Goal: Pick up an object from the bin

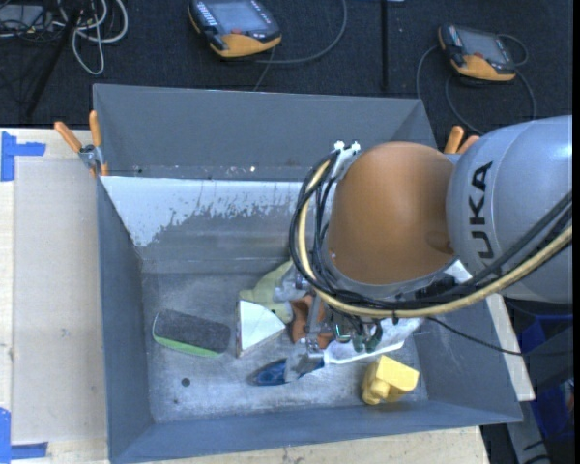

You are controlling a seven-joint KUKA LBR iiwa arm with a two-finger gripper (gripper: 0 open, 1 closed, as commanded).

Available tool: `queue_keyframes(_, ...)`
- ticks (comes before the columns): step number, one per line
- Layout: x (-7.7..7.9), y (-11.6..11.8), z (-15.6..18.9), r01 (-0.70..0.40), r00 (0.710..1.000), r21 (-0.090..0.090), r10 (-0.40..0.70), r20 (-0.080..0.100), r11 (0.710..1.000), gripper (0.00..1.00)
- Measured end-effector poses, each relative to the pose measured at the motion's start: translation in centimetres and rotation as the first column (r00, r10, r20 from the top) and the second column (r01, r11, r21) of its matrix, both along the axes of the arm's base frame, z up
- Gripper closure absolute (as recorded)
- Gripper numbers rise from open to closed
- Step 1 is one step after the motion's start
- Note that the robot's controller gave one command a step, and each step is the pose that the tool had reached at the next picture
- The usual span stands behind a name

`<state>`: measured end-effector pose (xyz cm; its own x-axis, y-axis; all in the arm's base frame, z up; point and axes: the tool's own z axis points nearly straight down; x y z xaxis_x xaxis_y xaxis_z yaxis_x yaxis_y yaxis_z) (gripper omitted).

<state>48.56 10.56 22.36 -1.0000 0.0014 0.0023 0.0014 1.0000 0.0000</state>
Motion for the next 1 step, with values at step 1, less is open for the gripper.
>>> queue_keyframes(1,2.51,2.01,-4.77,-0.063,0.998,0.001,0.063,0.008,0.998,0.0)
